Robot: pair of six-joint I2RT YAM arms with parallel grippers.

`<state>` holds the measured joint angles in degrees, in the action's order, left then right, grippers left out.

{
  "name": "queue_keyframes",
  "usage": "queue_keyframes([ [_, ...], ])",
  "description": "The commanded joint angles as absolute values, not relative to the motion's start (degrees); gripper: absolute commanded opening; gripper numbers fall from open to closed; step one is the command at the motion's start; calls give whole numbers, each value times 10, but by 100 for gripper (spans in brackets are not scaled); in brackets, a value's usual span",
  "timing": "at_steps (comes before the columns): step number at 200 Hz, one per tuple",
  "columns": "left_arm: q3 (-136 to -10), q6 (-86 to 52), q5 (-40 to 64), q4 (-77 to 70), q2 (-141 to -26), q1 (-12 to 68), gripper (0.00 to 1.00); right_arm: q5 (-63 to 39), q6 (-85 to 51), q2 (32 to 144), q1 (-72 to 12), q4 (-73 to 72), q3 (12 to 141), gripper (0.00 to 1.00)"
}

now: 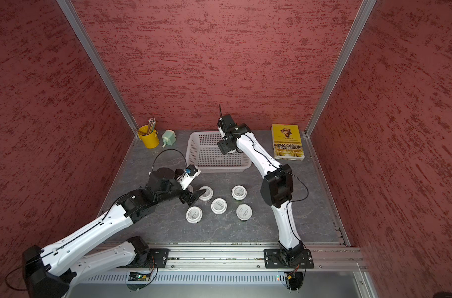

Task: Put the yogurt in the basket
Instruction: Place the yogurt in the basket.

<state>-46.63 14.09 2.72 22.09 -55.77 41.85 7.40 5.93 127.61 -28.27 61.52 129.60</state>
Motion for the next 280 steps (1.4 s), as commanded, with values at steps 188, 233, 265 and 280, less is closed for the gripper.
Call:
queue_keyframes([
  [188,-479,157,39,172,-605,403,100,58,94,1446,-223,551,1397,76],
  [233,-478,158,41,170,-612,402,100,58,92,1453,-223,552,1397,79],
  [265,-478,157,42,172,-610,402,100,60,90,1455,-223,551,1397,84],
  [280,-478,157,41,173,-608,400,100,60,90,1453,-223,551,1397,90],
])
